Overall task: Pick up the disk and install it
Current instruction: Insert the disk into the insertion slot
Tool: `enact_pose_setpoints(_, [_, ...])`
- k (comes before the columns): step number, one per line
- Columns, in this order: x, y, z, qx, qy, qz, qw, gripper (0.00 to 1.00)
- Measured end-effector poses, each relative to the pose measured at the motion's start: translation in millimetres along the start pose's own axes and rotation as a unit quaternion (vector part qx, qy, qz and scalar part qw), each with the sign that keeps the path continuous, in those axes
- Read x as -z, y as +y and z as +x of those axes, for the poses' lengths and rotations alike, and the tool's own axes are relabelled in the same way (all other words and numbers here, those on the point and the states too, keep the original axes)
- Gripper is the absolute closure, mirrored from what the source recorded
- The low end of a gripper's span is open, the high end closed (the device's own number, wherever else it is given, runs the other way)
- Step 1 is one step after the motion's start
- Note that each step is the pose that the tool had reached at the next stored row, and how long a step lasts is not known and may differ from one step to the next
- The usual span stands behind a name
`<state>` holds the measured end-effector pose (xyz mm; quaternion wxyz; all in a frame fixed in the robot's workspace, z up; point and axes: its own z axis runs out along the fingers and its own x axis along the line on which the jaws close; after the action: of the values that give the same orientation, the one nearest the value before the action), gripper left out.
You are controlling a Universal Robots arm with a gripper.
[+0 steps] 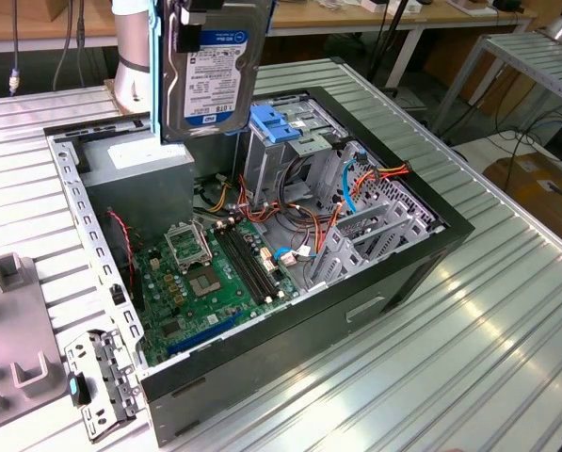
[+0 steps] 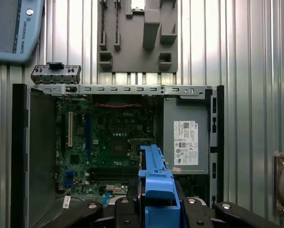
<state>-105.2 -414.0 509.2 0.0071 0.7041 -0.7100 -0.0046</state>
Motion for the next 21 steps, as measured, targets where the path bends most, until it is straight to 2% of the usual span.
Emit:
enact_pose_setpoints(1, [-0.1, 0.0, 0.0, 0.0, 0.0002, 0.0017, 1.0, 0.63])
enact_pose_setpoints(3, [-0.9, 0.0, 0.2, 0.0, 0.0002, 0.0109, 0.99994, 0.63])
enact_pose_setpoints(4, [-1.0, 0.0, 0.2, 0.0, 0.0002, 0.0124, 0.99992, 0.63])
enact_pose_setpoints(6, [-1.8, 0.0, 1.6, 0.0, 0.0003, 0.0176, 0.99984, 0.63])
enact_pose_setpoints(8, [-2.9, -0.1, 4.5, 0.0, 0.0013, 0.0188, 0.99982, 0.63])
enact_pose_setpoints(14, [-5.6, -0.2, 14.0, 0.0, 0.0035, 0.0191, 0.99981, 0.63])
enact_pose_setpoints(17, [-7.4, -0.3, 22.9, 0.0, 0.0049, 0.0195, 0.9998, 0.63])
enact_pose_setpoints(21, [-9.8, -0.5, 41.6, 0.0, 0.005, 0.0209, 0.99977, 0.63])
